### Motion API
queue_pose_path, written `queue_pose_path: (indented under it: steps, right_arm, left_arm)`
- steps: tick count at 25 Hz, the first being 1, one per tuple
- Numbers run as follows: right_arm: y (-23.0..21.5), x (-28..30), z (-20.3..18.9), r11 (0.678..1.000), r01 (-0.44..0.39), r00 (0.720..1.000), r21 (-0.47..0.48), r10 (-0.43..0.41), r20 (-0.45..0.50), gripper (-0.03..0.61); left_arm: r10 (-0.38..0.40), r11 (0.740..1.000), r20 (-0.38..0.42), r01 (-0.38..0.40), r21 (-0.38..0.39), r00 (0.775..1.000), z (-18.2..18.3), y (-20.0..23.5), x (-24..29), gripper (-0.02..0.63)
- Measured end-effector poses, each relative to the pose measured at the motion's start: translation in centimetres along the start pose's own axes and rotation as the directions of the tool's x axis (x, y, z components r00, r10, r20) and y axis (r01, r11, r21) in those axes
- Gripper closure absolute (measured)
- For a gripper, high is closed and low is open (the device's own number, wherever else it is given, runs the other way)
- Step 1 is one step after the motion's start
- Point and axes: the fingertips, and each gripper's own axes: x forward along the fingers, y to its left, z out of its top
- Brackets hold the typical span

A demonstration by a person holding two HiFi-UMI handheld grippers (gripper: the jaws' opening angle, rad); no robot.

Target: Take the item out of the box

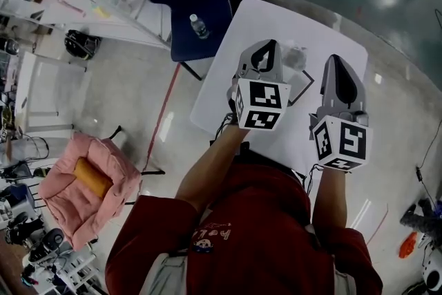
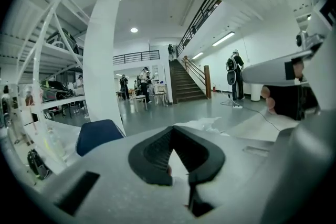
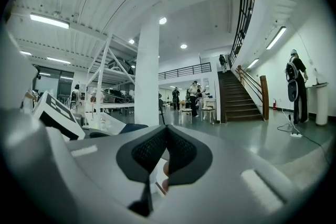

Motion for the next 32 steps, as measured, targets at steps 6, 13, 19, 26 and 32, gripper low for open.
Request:
queue_pose_path:
  steps: [6,13,19,26,32]
  right_arm:
    - [-0.4,-0.2,-0.1,1.000,0.019,1.000,-0.004,-0.019,0.011,0.577]
    - [0.7,-1.1,1.0,0.999,0.027,0.998,-0.020,-0.026,0.052,0.577]
    - [1.8,-2.1,2.3,0.999,0.037,0.992,-0.036,-0.032,0.121,0.577]
    - [2.2,-4.7,4.5,0.995,0.080,0.969,-0.063,-0.062,0.240,0.577]
    - [2.8,-5.6,4.6,0.994,0.090,0.965,-0.066,-0.071,0.251,0.577]
  left_arm:
    - [0.041,0.999,0.115,-0.039,-0.021,0.993,3.3,0.4,-1.9,0.609]
    - [0.084,0.995,0.243,-0.070,-0.068,0.966,6.2,1.1,-5.0,0.611]
    - [0.107,0.994,0.358,-0.091,-0.061,0.928,8.4,1.4,-7.4,0.611]
    - [0.098,0.995,0.478,-0.096,-0.028,0.873,10.5,0.1,-10.3,0.611]
    - [0.112,0.994,0.504,-0.086,-0.075,0.856,10.3,0.3,-11.6,0.611]
